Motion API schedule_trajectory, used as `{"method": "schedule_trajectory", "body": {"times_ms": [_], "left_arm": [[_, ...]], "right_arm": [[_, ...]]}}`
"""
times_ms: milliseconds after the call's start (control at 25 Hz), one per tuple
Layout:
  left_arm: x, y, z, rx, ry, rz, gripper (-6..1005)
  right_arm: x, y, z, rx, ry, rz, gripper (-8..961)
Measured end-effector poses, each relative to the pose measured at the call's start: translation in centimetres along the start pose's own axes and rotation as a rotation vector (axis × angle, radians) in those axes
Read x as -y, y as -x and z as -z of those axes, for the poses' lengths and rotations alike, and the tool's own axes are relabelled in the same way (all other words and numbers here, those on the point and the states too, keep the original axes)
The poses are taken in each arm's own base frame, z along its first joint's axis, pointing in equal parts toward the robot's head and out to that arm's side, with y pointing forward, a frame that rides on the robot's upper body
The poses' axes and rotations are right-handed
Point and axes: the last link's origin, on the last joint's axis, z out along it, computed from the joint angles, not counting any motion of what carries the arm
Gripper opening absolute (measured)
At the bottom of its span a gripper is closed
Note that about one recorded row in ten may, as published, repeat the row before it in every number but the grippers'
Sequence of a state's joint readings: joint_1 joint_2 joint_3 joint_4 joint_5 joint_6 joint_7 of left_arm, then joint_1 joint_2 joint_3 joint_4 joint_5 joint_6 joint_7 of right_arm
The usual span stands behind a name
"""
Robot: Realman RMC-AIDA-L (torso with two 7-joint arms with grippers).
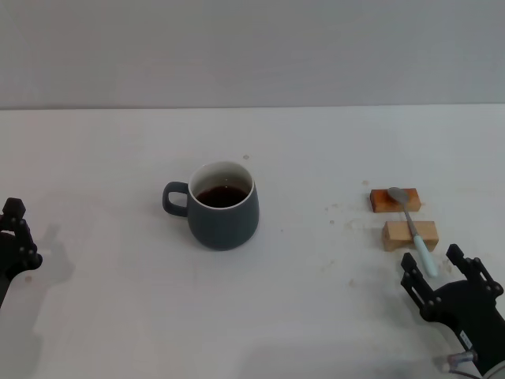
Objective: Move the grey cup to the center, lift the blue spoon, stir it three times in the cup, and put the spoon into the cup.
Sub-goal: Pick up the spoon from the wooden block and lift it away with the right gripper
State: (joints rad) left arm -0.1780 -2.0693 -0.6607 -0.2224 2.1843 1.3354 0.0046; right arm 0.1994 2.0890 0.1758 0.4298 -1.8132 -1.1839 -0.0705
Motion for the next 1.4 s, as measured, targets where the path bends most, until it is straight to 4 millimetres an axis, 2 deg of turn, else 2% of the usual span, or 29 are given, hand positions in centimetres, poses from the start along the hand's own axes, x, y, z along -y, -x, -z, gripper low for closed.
{"method": "schedule_trajectory", "body": {"times_ms": [440,520,1000,1400], "left_arm": [[0.05,-0.03,0.03,-0.002,0.002,-0.003,-2],[0.05,-0.03,0.03,-0.002,0.002,-0.003,-2],[0.06,-0.06,0.03,-0.004,0.002,-0.003,-2],[0.06,-0.06,0.03,-0.004,0.002,-0.003,-2]], "right_arm": [[-0.20,0.09,0.11,0.006,0.002,-0.010,667],[-0.20,0.08,0.07,0.005,0.004,-0.009,427],[-0.14,0.03,0.03,0.000,0.000,-0.011,432],[-0.13,-0.23,-0.05,-0.020,0.002,-0.010,396]]}}
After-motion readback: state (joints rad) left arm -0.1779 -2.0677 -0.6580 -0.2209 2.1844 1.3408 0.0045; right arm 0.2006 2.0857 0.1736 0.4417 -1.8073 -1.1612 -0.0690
